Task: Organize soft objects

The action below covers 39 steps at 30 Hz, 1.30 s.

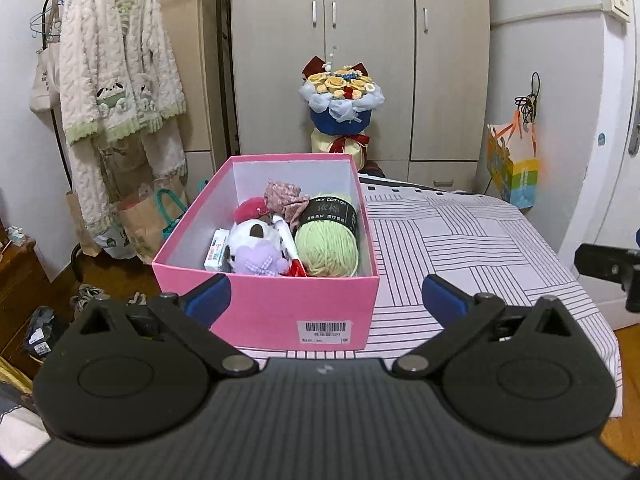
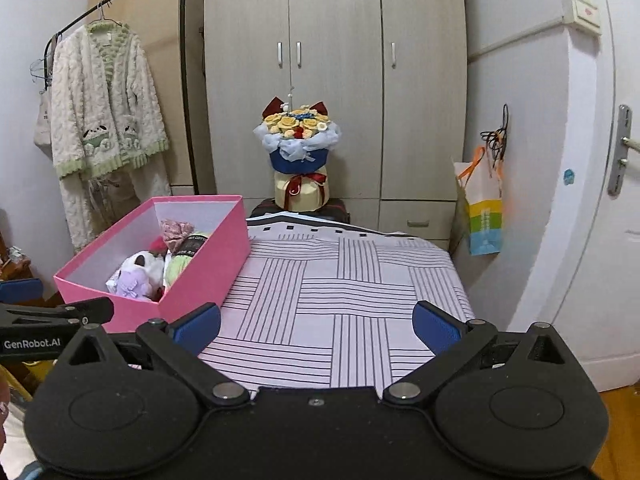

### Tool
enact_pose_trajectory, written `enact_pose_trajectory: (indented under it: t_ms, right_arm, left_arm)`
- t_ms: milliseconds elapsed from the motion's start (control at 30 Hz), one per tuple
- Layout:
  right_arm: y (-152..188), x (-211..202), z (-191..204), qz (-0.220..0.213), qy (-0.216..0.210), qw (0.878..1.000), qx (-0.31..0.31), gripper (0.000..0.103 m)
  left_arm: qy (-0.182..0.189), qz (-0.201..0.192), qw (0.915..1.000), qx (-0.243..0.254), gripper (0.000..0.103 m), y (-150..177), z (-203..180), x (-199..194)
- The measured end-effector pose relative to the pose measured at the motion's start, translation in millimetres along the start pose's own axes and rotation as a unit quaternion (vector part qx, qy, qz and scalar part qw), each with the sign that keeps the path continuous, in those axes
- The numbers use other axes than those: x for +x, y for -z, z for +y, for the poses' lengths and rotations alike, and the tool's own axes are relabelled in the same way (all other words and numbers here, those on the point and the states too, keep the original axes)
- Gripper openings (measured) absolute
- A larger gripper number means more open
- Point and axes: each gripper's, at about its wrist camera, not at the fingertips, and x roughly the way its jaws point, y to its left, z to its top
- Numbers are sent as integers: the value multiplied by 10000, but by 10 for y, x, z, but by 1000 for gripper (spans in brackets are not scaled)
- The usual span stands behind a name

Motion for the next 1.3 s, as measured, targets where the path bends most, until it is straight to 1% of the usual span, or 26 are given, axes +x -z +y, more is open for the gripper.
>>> enact_pose_trajectory:
  t_ms: [300, 600, 733, 833, 1000, 1167, 1300]
  right_arm:
    - [42, -54, 13, -46, -11, 9999, -98, 103]
    - [99, -104, 34, -246, 220, 9993, -187, 103]
    - [123, -99, 45, -289, 302, 9989, -206, 103]
    - [140, -88, 45, -284, 302, 9989, -217, 103]
    - [163, -98, 42, -393, 280, 9987, -166, 103]
    - [174, -95, 17, -333, 216, 9992, -57, 103]
    - [186, -53, 6, -237, 289, 9993, -75, 103]
  left_arm:
    - [-85, -144, 9998, 57, 103, 71, -52, -64]
    - [-170, -326, 9992, 133, 103, 134, -69, -107]
    - [-180, -329, 9992, 132, 103, 144, -62, -100]
    - [-179, -331, 9992, 135, 103, 144, -65, -100]
    - [-172, -323, 9992, 153, 103, 148, -67, -99]
    - [-119, -384, 9991, 118, 103, 165, -58, -88]
    - [-114, -409, 9990, 136, 103, 184, -62, -75]
